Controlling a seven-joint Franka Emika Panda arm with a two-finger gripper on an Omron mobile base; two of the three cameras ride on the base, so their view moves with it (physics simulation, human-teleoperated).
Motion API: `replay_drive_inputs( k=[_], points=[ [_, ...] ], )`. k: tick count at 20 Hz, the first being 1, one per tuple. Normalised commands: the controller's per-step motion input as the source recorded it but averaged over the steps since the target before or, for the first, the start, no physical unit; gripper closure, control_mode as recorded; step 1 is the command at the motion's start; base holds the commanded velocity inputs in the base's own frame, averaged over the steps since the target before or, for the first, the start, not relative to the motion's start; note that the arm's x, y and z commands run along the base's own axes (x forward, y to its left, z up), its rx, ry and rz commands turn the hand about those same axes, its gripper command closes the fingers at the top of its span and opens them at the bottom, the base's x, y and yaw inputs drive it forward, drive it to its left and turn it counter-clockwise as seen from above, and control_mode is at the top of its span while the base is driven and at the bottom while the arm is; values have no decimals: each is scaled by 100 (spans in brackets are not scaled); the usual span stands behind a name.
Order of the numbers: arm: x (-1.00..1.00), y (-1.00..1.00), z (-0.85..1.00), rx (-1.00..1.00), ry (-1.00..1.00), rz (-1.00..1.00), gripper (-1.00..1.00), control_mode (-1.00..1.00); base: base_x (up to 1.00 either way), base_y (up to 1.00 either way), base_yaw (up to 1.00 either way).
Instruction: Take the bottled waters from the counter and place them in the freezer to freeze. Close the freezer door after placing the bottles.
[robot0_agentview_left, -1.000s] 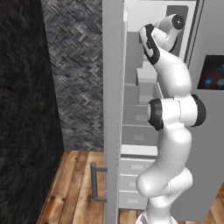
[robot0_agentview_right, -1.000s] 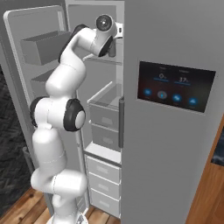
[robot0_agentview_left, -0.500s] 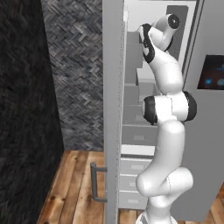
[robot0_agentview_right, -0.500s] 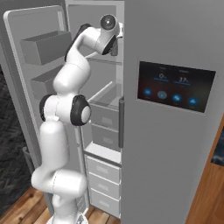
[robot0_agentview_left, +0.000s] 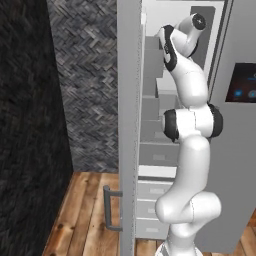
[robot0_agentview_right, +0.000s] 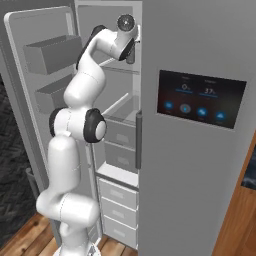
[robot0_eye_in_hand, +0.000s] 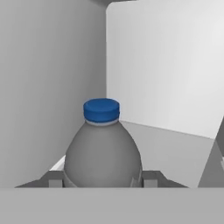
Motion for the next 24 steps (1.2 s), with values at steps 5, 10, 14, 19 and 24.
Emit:
replay_drive_inputs(
  k=[5, 10, 14, 19, 24],
  points=[
    [0, 0, -12, -1, 0, 0, -100, -100, 0, 0, 0],
    [-4, 0, 0, 0, 0, 0, -100, -100, 0, 0, 0],
    [-36, 3, 0, 0, 0, 0, -100, -100, 0, 0, 0],
    [-89, 16, 0, 0, -1, -1, -100, -100, 0, 0, 0],
    [-100, 38, -29, 0, -2, -5, -100, -100, 0, 0, 0]
  ],
)
